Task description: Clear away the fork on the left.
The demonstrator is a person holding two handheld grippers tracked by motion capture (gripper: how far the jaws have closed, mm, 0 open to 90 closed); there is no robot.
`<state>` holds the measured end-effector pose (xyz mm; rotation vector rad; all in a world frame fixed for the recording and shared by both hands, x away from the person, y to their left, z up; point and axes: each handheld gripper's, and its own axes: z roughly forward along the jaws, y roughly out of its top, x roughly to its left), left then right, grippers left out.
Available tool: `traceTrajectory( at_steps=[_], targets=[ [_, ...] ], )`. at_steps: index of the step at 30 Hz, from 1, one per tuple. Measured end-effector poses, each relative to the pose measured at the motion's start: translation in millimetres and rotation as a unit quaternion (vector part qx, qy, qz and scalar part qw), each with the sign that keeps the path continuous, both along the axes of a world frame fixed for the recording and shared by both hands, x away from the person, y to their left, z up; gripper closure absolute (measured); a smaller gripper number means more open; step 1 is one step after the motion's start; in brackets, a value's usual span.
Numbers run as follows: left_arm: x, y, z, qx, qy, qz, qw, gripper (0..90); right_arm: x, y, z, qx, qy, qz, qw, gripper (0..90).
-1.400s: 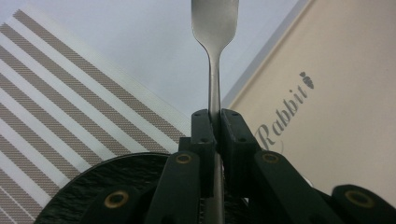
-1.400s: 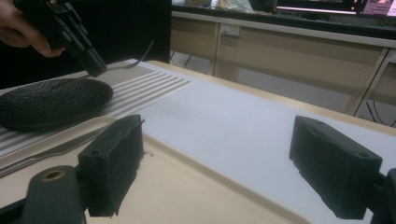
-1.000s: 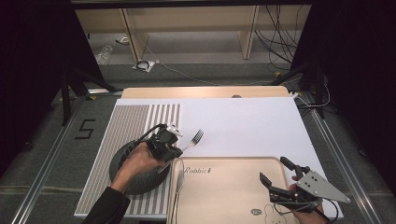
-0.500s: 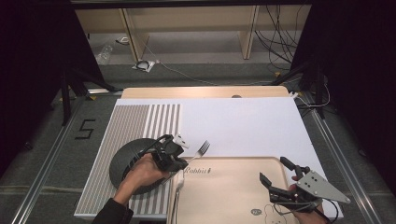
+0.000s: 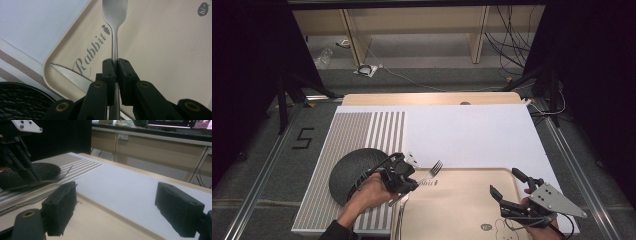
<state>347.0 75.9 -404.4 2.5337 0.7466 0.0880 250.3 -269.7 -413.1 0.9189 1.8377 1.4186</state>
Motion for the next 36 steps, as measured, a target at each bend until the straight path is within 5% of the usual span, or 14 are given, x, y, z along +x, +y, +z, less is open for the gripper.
traceTrajectory(
  at_steps=[36],
  targets=[
    [-41.9, -40.4, -27.9, 0.014, 0.053, -0.048, 0.9973, 83.8, 0.1, 0.4, -0.3, -0.002, 0.0, 0.001, 1.0, 18.3]
  ],
)
